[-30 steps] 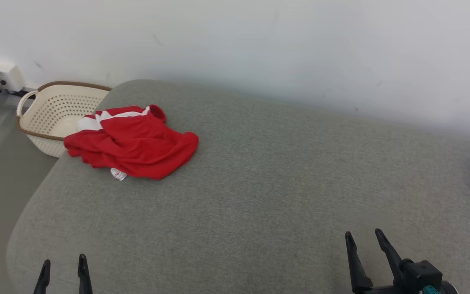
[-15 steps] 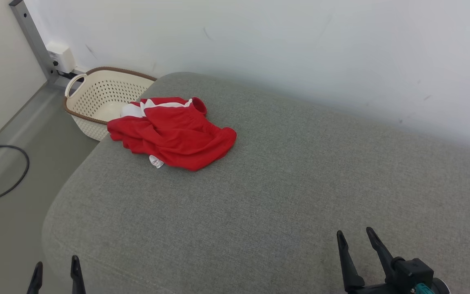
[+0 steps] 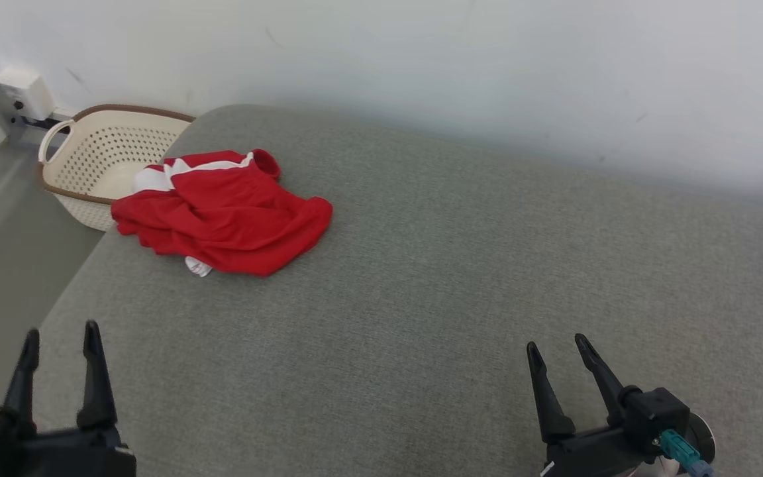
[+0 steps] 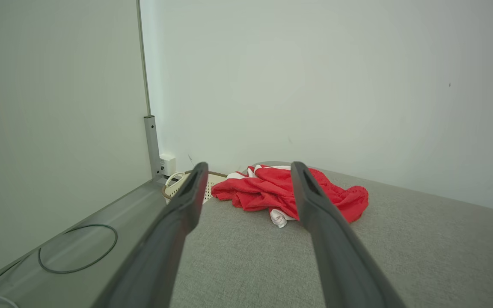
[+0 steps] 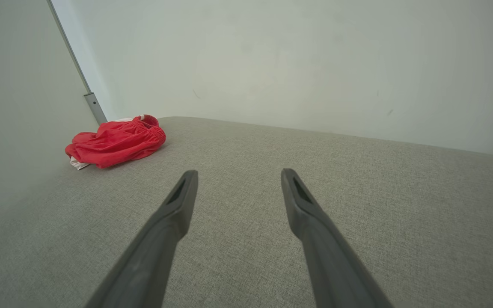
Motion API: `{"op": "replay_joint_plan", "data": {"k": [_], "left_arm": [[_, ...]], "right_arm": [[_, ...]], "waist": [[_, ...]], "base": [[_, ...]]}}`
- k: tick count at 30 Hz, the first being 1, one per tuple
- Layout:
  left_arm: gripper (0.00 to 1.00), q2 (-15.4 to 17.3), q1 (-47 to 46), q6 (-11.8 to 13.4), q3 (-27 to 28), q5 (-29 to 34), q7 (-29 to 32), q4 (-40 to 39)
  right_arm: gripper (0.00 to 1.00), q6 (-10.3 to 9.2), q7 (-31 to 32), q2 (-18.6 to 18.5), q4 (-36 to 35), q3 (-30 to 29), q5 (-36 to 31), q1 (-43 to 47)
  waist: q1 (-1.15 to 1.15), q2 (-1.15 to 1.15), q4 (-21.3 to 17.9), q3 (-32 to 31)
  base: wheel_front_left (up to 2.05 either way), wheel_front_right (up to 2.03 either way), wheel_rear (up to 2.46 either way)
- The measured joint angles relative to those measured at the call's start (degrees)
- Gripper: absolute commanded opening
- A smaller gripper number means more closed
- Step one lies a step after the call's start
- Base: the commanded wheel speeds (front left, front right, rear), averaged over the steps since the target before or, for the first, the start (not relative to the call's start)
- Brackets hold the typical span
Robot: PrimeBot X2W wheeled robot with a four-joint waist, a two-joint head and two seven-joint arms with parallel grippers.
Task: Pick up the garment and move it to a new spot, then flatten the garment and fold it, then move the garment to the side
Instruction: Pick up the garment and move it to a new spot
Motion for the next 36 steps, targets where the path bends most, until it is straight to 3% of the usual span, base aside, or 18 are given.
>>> {"op": "replay_joint_plan", "data": {"k": [7, 24, 36], "left_arm": [[1.00, 5.13, -14.85, -3.24, 0.68, -3.52, 1.98, 8.28], [1.00, 18.48, -40.21, -5.80, 1.35, -7.13, 11.49, 29.93], [1.00, 21.52, -45.08, -6.77, -2.59, -8.86, 20.50, 45.95]], "right_arm": [[1.00, 0.00, -0.34, 0.08, -0.78, 3.35, 0.51, -3.16], [1.00, -0.01, -1.29, 0.78, -1.76, 5.15, 0.83, -10.15], [1.00, 0.00, -1.49, 1.19, -3.28, 5.19, 0.75, -11.20]], "waist": [[0.00, 0.00, -5.23, 2.17], [0.01, 0.00, -18.61, 12.33], [0.01, 0.01, -24.38, 18.00]], "base": [[0.00, 0.00, 0.00], [0.00, 0.00, 0.00], [0.00, 0.00, 0.00]]}}
